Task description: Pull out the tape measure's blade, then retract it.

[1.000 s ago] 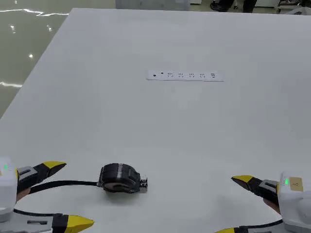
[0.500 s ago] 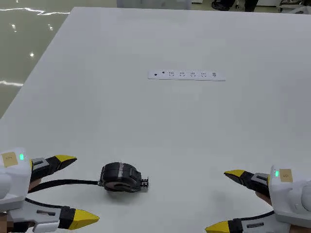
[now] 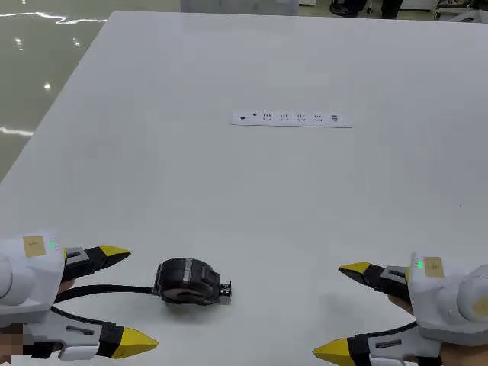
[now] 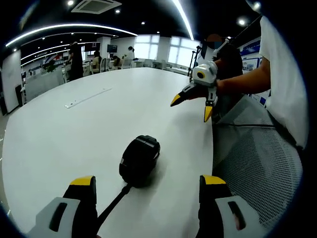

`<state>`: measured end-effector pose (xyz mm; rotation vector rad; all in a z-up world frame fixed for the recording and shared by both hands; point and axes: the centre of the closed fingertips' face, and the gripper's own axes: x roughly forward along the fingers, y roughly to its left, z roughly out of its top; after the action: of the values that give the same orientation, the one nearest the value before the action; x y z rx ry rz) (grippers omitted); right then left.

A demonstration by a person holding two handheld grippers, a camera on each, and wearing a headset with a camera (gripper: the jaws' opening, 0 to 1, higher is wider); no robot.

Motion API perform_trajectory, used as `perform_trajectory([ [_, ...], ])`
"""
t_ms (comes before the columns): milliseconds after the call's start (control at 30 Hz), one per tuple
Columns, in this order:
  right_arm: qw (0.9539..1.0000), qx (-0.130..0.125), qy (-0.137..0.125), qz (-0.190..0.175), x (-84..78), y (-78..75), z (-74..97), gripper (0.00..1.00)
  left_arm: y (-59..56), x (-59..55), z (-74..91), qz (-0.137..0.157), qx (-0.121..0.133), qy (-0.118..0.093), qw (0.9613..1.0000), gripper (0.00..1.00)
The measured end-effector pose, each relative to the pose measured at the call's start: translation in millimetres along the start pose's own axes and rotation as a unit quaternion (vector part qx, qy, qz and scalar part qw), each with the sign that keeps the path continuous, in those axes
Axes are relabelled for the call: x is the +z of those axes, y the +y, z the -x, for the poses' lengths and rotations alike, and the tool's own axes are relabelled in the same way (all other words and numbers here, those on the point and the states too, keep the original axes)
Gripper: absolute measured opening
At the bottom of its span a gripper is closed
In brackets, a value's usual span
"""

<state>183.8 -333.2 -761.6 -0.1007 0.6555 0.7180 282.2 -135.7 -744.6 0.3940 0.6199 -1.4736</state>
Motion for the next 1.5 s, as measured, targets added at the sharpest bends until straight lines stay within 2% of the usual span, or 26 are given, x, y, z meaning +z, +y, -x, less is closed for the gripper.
perform_trajectory([
  [233,1.0,0.008,0.001,0.003,0.8,0.3,-6.3,0.77,0.7,-2.9,-5.7,-0.006,-0.012,0.009,0.9999,0.79],
  [500,0.9999,0.012,0.001,0.003,2.6,-4.2,-12.0,0.76,7.7,-6.8,-14.4,-0.013,-0.024,0.019,0.9995,0.74],
  [700,0.9998,0.018,0.001,0.006,4.3,-3.7,-18.3,0.73,12.2,-6.3,-19.0,-0.016,-0.029,0.02,0.9993,0.7],
  [1500,0.9993,0.037,-0.001,0.001,6.2,0.2,-31.4,0.71,13.4,-1.9,-41.4,-0.041,-0.054,0.026,0.9974,0.55],
])
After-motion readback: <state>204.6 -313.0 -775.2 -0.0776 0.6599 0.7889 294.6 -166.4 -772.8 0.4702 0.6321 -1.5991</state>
